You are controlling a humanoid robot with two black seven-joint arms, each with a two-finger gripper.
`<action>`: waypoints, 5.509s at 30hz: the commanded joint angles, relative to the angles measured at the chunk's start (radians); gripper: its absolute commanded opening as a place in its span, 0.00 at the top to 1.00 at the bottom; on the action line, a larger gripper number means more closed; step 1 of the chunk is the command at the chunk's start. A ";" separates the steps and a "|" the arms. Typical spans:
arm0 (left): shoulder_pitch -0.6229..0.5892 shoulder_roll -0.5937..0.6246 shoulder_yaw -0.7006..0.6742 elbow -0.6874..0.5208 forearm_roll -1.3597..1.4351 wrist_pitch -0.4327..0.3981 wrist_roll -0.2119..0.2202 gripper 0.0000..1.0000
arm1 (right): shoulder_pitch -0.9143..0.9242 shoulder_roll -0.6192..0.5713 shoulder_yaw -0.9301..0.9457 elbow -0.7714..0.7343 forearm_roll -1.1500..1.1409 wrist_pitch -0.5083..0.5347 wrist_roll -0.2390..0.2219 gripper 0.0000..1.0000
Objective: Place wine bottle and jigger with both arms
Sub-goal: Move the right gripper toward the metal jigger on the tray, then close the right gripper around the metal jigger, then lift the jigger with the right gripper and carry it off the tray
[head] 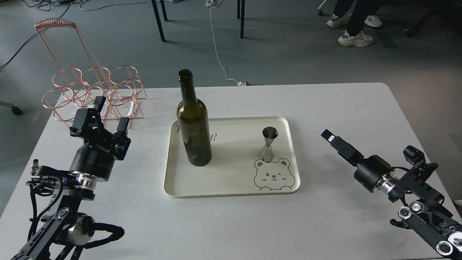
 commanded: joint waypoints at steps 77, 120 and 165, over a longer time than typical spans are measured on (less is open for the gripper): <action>-0.009 0.028 -0.002 -0.012 0.001 0.000 0.002 0.02 | 0.301 0.317 -0.254 -0.375 -0.585 -0.337 0.000 0.60; -0.006 0.035 -0.002 -0.049 0.002 0.003 0.003 0.02 | 0.250 0.072 -0.165 -0.508 -0.258 -0.337 0.000 0.78; -0.014 0.040 -0.005 -0.049 0.002 0.001 0.002 0.02 | 0.120 -0.175 -0.246 -0.269 -0.194 -0.337 0.000 0.04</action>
